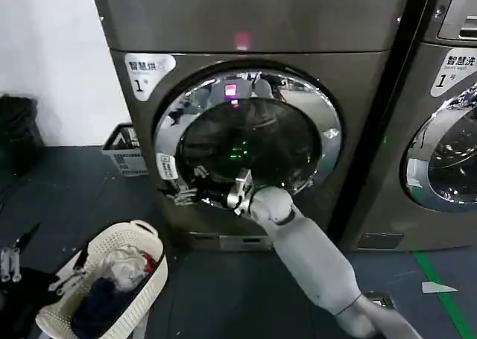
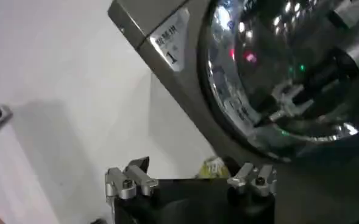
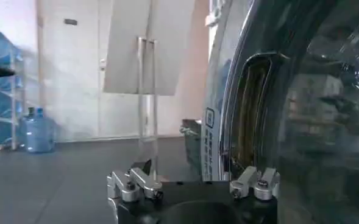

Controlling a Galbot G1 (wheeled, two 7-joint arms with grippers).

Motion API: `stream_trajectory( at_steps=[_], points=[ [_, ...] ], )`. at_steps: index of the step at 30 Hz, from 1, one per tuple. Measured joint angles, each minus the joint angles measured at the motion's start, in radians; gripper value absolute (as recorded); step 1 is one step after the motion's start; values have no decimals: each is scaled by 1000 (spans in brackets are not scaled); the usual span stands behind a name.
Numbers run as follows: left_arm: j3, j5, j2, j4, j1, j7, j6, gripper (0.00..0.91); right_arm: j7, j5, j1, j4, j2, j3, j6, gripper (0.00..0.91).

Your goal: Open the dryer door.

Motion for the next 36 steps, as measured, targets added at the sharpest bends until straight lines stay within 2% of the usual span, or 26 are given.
stream_trajectory(
  at_steps=[4, 7, 11, 15, 22, 26, 31, 36],
  points=[
    [-3, -90, 68, 89, -56, -23, 32, 907, -74, 28, -17, 33, -35, 3, -10, 907],
    [17, -168, 124, 184, -102, -77, -42, 907, -134, 41, -30, 59, -64, 12, -18, 907],
    [45, -283, 193, 312, -157, -71, -88, 907, -212, 70, -51, 100, -107, 28, -29, 907],
    [88, -336, 256, 424, -204, -61, -178, 907, -287, 85, -78, 145, -154, 53, -30, 907],
    [191, -493, 347, 598, -289, -71, -231, 907, -497, 89, -142, 210, -228, 108, -24, 907],
    [290, -610, 422, 707, -363, -45, -279, 907, -611, 91, -177, 237, -263, 137, -26, 907],
    [409, -770, 520, 821, -499, -33, -245, 907, -663, 98, -220, 250, -292, 179, -11, 907],
    [544, -870, 580, 909, -619, 64, -250, 907, -672, 119, -270, 268, -307, 253, 1, 907]
  ],
)
